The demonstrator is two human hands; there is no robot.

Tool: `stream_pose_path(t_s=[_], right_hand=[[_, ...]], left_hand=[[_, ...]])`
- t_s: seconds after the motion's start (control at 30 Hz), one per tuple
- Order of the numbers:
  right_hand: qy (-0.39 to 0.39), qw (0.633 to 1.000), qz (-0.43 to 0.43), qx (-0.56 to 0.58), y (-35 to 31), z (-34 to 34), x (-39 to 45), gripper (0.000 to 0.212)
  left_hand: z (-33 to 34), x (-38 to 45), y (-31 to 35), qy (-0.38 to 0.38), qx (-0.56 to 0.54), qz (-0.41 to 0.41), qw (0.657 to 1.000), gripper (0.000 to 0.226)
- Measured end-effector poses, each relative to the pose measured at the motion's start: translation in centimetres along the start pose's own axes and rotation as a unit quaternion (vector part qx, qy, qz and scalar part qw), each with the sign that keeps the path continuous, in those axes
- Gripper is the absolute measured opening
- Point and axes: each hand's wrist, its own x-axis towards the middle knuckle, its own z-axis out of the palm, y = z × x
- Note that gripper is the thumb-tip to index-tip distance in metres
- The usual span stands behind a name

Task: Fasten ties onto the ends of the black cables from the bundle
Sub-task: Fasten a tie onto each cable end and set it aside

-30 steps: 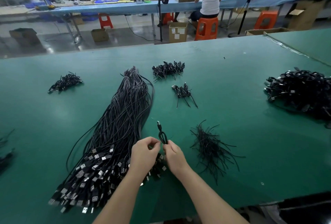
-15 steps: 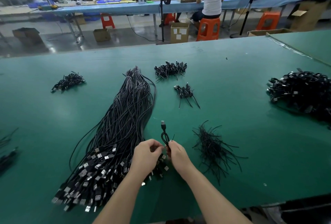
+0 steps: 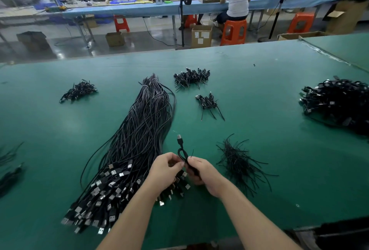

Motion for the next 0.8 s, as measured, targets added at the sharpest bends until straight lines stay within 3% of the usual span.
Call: stream_pose_path(t_s=[0.17,0.27,0.33,0.57,0.67,0.8], right_hand=[[0.003,0.999,0.017,0.037,-0.5,0.9,0.0,0.023],[-0.044,0.999,0.017,0.012,-1.8,0.9,-0.7,0.023],[-0.070,0.997,0.021,0.006,-2.8,0.7,-1.1,0.024],[-0.056,0.998,-0.009,0.017,-4.3,0.7,-0.7,0.024],[-0.059,0.998,-0.015,0.005,-4.3,1.0,-0.6,0.023],[-0.064,0.997,-0.005,-0.036,-4.4,0.9,-0.6,0.025]], left_hand=[[-2.0,-0.6,0.0,-0.097,-0.099,0.042,0.989,0.056],[-3.5,-1.0,0.3,-0.190,-0.060,0.109,0.974,0.056],[-4.0,-1.1,0.8,-0.212,-0.059,0.129,0.967,0.048],[-4.1,-0.9,2.2,-0.057,-0.015,0.172,0.983,0.029],[-4.2,-0.8,2.1,-0.034,0.017,0.154,0.987,0.023],[-4.4,-1.0,2.0,-0.074,-0.026,0.121,0.989,0.022]])
